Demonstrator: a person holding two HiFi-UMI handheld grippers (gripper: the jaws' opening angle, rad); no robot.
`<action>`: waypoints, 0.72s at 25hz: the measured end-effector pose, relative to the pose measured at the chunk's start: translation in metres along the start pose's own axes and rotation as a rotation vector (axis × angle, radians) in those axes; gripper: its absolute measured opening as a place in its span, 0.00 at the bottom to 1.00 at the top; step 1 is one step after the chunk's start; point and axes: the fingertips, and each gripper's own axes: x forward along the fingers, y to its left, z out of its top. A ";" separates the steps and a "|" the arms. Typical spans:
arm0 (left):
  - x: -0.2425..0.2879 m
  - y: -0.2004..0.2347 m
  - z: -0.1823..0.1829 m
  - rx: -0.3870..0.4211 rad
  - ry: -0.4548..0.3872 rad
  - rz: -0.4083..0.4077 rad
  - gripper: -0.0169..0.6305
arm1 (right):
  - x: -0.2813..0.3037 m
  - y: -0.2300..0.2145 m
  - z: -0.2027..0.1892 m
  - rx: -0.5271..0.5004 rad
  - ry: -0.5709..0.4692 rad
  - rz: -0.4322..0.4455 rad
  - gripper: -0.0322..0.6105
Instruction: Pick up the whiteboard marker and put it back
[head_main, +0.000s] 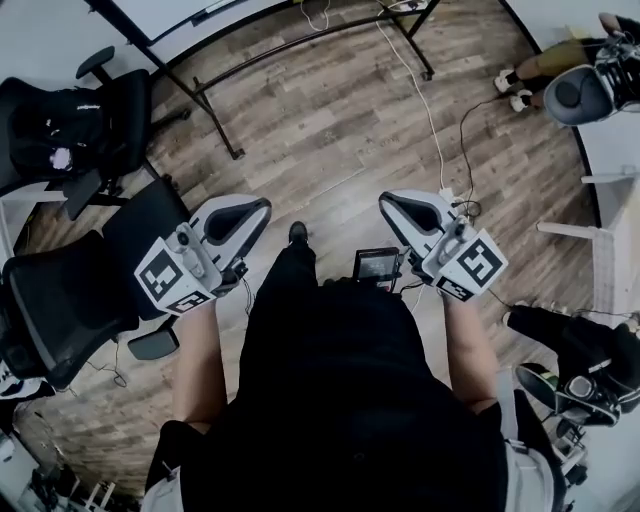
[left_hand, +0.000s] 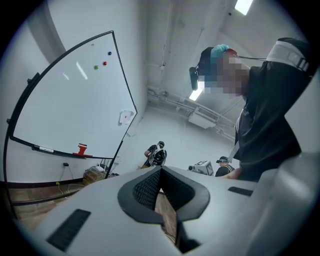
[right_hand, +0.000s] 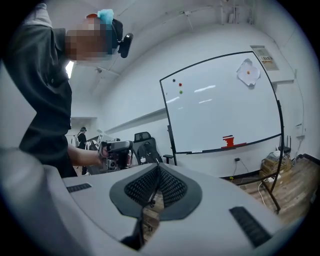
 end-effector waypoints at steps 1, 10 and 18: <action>-0.001 0.011 0.004 -0.005 -0.008 -0.009 0.05 | 0.012 -0.006 0.005 -0.005 0.006 0.003 0.08; 0.023 0.087 0.011 -0.088 -0.056 0.008 0.05 | 0.067 -0.070 0.039 0.021 0.021 0.059 0.08; 0.100 0.139 0.012 -0.076 -0.050 0.082 0.05 | 0.083 -0.165 0.053 0.017 -0.007 0.185 0.08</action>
